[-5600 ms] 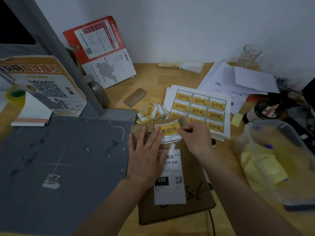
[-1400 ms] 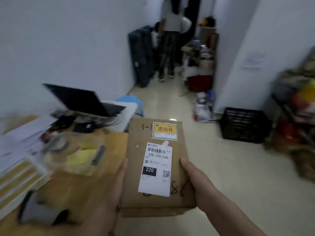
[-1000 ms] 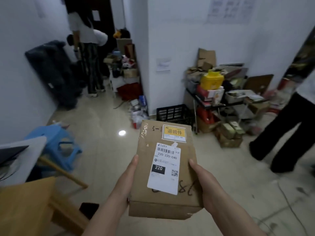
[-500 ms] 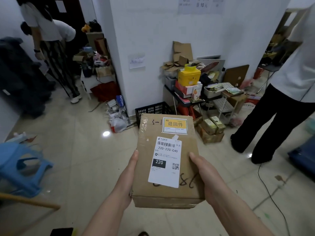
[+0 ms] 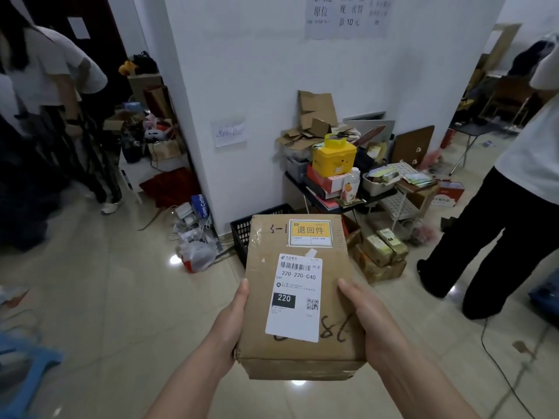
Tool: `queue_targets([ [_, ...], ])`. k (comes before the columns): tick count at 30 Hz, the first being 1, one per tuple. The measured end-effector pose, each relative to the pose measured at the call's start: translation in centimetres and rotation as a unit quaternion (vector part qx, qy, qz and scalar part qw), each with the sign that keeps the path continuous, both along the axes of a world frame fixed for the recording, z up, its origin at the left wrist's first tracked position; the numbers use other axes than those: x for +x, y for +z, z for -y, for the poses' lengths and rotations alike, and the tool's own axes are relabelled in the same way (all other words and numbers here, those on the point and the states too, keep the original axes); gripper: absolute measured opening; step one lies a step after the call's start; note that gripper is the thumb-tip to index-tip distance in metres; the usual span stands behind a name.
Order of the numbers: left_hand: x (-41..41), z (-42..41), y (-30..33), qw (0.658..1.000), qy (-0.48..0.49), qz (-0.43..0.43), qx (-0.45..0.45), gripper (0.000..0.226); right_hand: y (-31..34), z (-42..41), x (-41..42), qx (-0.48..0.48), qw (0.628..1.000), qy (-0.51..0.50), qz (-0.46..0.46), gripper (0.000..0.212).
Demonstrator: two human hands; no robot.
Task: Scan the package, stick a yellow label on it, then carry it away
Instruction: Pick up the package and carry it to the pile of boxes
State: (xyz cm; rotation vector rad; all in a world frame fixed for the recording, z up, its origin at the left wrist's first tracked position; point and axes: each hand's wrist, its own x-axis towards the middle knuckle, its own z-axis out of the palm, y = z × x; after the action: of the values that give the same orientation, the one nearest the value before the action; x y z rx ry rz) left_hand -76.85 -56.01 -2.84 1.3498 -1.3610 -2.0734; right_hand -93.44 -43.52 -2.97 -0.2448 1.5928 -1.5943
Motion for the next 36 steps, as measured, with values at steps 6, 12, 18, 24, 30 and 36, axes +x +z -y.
queue_targets([
  [6,-3.8,6.0,-1.2,1.000,-0.011,0.005,0.019,0.054,-1.1,5.7,-3.9,0.012,1.000,-0.018,0.018,0.028],
  [12,-8.0,12.0,-2.4,1.000,0.003,0.003,0.021,0.049,-1.9,12.2,-8.3,0.009,1.000,0.008,0.025,0.024],
  [18,-15.5,17.9,-2.5,0.999,0.027,0.006,0.016,0.050,-2.3,18.9,-16.2,0.002,0.999,0.019,0.040,0.030],
  [24,-22.7,23.7,-1.6,0.999,0.048,-0.014,-0.004,0.050,-1.1,25.6,-24.3,-0.011,0.998,0.050,0.032,0.029],
  [30,-27.5,30.3,-2.1,0.997,0.077,-0.015,-0.005,0.052,-2.0,32.7,-29.5,-0.016,0.996,0.080,0.048,0.034],
  [36,-33.7,38.7,-3.6,0.997,0.067,-0.026,0.006,0.055,-2.6,40.8,-35.9,-0.007,0.997,0.063,0.035,0.029],
])
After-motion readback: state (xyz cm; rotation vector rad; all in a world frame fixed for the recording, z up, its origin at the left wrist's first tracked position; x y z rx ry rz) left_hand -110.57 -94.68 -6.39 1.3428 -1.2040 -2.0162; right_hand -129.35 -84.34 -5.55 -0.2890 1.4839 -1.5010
